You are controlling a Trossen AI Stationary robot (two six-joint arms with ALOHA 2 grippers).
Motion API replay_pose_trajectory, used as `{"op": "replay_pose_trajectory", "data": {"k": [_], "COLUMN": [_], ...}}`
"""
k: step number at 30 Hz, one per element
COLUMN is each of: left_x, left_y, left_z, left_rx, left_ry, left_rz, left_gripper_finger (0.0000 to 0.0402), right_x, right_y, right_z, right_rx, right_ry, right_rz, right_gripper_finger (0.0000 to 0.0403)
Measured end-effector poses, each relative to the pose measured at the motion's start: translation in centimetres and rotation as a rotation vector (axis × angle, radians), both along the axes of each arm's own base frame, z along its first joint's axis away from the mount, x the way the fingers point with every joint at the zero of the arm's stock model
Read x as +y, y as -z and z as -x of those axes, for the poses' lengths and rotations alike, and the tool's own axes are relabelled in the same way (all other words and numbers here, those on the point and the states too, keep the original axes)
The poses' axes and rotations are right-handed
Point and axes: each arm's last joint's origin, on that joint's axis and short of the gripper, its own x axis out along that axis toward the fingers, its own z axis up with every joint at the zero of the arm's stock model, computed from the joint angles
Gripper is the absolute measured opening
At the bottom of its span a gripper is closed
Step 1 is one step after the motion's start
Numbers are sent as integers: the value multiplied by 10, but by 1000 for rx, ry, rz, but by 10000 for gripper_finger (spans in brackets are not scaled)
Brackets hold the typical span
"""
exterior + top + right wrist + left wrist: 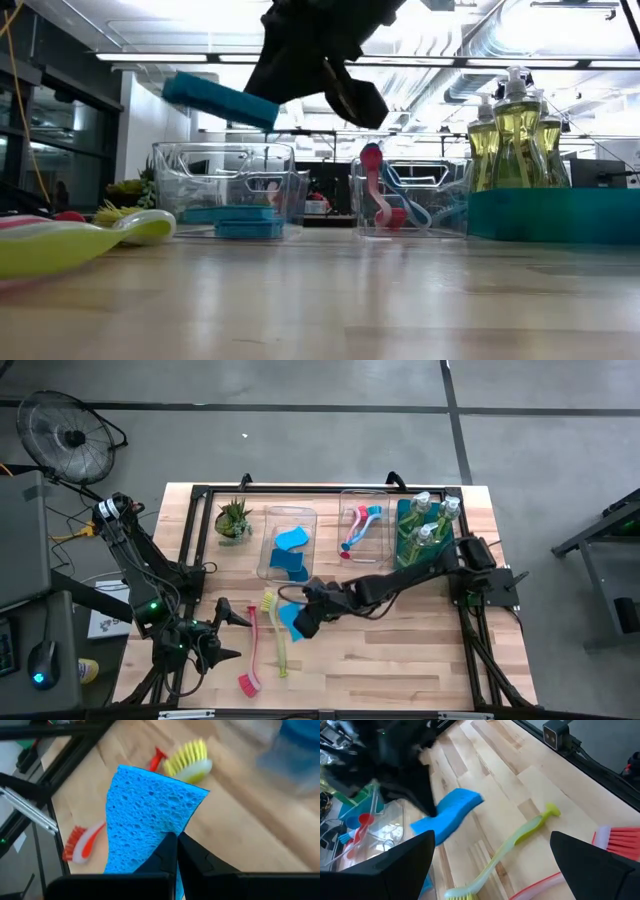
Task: Pick & Place Kitchen Sink Supplies
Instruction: Put the blue dishwashing sponge into the left transparent bin
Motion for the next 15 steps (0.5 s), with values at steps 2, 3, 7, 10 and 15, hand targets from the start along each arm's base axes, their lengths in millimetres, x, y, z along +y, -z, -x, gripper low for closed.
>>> {"op": "replay_pose_trajectory", "data": {"k": [2,3,7,10,15], "left_x": [0,0,0,0,0], "left_y": [0,0,0,0,0], "left_z": [0,0,0,0,0], "left_rx": [1,2,2,-2,-4], "left_ry": [0,-1,-6,-11,-13], "left_rz": [1,3,12,19,19], "left_gripper_finger": [390,390,390,390,390], "right_x": [-8,-11,-30,-48,-78], "right_y": [-5,-8,-19,-23,-25], "right_z": [0,-1,-3,-6,-11], "right_rx": [-14,-21,-59,-85,-106], "right_ry": [4,8,13,28,49], "right_rz": [14,23,51,79,111], "right_gripper_finger": [0,0,0,0,0]}}
